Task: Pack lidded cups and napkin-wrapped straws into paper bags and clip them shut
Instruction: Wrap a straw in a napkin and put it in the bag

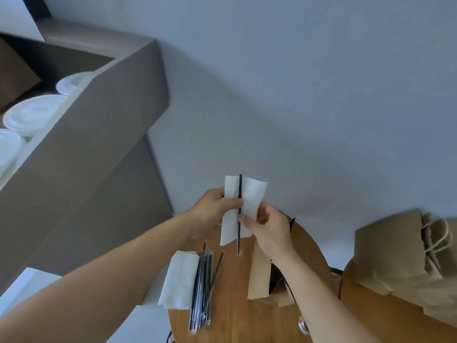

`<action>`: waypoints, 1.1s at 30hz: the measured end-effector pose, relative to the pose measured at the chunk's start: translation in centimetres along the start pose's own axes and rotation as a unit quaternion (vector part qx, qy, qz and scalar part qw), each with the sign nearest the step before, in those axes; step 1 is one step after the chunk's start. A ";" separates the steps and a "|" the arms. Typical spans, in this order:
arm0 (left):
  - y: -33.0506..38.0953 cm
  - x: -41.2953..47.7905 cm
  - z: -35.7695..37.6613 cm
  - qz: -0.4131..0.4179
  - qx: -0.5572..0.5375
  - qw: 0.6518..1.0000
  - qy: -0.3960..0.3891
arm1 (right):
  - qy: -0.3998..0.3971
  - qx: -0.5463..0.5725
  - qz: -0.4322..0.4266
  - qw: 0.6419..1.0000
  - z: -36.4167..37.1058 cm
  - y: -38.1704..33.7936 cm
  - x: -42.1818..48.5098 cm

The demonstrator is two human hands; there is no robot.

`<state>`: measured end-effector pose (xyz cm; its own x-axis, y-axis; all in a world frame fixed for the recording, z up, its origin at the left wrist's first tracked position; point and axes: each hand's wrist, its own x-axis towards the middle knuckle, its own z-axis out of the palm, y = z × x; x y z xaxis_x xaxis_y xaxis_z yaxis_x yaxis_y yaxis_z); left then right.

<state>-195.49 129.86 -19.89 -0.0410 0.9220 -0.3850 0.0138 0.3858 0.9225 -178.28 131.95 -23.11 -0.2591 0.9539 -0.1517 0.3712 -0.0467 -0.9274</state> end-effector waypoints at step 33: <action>-9.3 3.7 10.8 -0.164 0.300 0.939 -0.034 | 0.005 -0.182 0.090 0.979 -4.5 6.1 5.2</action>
<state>-185.03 130.05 -30.23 -0.0766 0.7428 -0.6651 0.5733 0.5786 0.5802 -173.36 137.98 -27.99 -0.1524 0.9429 -0.2963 0.7036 -0.1070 -0.7024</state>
